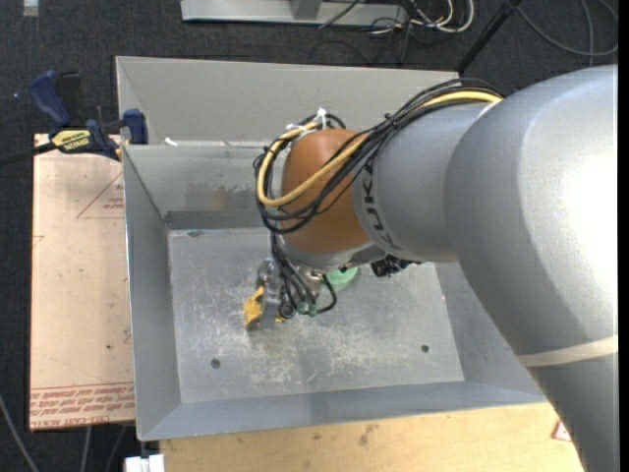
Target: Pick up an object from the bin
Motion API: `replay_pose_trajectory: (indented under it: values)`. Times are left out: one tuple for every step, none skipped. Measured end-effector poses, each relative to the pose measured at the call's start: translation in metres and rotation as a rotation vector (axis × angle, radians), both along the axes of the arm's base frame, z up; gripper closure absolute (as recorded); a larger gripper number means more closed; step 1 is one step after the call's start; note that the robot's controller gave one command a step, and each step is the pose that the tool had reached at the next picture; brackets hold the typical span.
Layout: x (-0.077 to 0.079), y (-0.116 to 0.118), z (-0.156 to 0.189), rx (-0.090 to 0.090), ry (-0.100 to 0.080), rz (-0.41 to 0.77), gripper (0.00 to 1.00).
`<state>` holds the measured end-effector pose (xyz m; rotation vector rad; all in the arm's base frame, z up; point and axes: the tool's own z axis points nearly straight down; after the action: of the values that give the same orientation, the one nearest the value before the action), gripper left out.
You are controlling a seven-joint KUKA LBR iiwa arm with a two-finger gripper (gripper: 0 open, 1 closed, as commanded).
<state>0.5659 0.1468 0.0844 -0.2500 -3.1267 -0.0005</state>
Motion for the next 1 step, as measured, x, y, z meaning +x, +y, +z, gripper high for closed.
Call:
replay_pose_trajectory:
  values:
    - [0.0023, 0.0005, 0.0146, 0.001, -0.007, 0.0, 1.0]
